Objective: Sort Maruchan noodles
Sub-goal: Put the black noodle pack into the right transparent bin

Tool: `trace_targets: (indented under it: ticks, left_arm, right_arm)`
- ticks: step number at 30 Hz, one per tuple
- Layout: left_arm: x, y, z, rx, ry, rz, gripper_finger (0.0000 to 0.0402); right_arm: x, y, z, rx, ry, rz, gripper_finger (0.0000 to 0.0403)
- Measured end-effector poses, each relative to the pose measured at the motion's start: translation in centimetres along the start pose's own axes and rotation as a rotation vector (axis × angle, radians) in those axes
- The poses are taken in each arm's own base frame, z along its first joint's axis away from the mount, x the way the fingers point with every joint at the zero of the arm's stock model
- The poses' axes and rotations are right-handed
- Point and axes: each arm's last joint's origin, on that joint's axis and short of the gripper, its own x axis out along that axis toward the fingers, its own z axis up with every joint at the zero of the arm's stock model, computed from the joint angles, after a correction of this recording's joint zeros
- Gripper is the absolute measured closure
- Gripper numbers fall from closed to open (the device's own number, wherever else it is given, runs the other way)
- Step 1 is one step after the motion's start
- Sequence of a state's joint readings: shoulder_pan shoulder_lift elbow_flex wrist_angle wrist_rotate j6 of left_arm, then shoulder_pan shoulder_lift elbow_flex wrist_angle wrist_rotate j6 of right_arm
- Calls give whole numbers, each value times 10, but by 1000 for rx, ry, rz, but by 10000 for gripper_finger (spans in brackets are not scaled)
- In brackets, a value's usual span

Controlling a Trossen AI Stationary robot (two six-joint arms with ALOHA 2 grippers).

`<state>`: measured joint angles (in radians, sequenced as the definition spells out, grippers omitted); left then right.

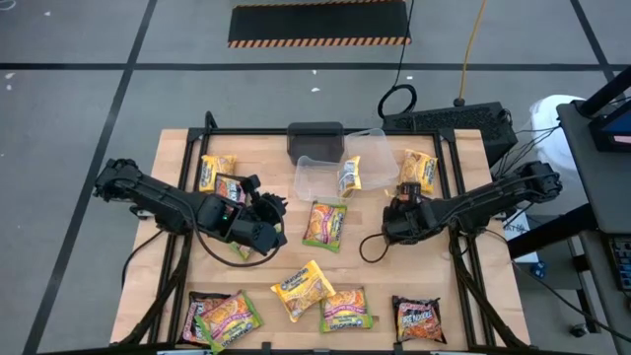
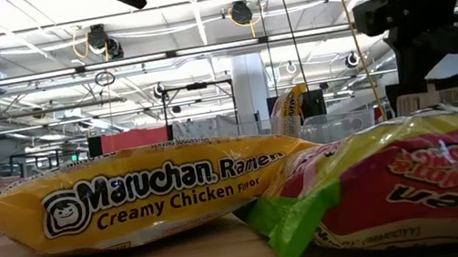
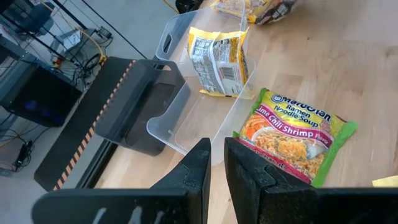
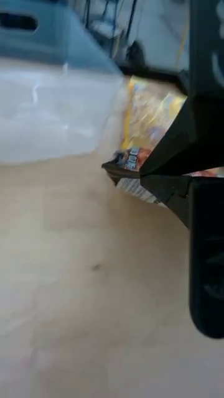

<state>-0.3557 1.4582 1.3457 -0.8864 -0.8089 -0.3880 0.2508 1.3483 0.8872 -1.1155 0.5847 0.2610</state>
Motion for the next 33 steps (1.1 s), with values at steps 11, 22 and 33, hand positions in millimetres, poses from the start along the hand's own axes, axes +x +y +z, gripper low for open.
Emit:
trace_targets:
  ticks: [11, 22, 33]
  left_arm:
    - [0, 0, 0, 0, 0, 0, 348]
    - [0, 0, 0, -1, 0, 0, 348]
    - [0, 0, 0, -3, 0, 0, 348]
  right_arm:
    - [-9, -11, -7, 33, 66, -119, 403]
    - [-19, -19, -1, 59, 9, -217, 403]
    - [-37, -29, 8, 48, -47, -228, 403]
